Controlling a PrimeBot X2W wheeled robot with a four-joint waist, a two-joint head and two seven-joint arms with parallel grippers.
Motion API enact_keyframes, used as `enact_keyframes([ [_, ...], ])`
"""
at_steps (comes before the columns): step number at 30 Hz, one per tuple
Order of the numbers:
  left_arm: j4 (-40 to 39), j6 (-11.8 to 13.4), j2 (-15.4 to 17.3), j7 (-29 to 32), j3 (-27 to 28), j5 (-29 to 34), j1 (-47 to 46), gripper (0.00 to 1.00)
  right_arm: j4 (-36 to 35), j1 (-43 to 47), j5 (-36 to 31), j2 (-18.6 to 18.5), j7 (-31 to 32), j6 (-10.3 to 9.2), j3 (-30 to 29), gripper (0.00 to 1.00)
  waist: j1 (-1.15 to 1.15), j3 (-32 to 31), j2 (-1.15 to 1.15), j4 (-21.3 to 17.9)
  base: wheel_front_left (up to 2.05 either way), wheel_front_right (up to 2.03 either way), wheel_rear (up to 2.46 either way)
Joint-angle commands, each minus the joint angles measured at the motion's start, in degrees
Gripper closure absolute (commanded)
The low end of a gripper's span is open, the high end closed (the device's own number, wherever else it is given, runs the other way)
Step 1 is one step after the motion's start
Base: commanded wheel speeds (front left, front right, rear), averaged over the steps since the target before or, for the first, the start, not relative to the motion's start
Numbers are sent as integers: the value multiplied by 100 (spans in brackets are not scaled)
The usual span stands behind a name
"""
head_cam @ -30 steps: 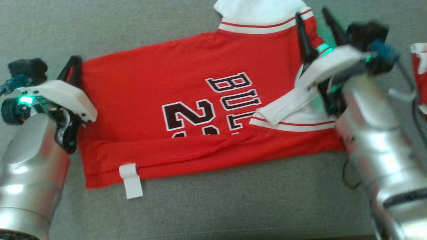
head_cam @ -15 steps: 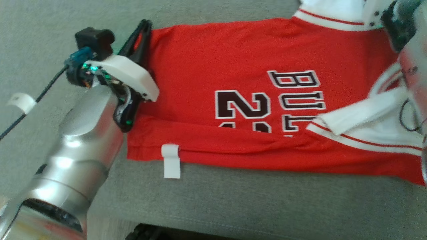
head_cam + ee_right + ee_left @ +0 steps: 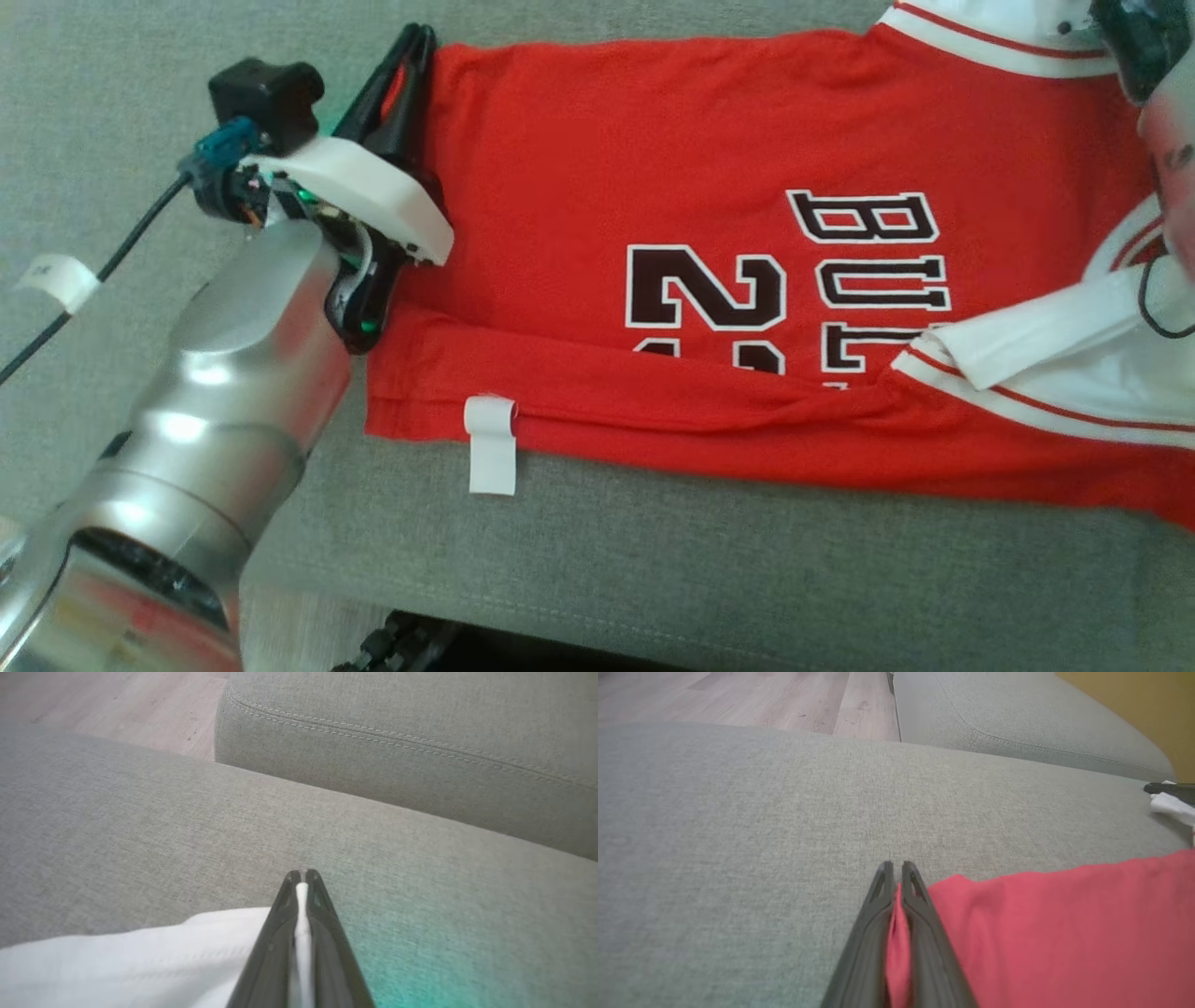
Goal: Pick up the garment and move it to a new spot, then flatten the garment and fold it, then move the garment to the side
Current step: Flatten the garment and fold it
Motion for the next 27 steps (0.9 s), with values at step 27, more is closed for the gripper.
enact_keyframes([
  [27,-762,185,757,-223,3252,2154,1403,100,-2735,2502,1456,878,-2325,37,102,100,-1,-1126,0,-1428,0,0,0],
])
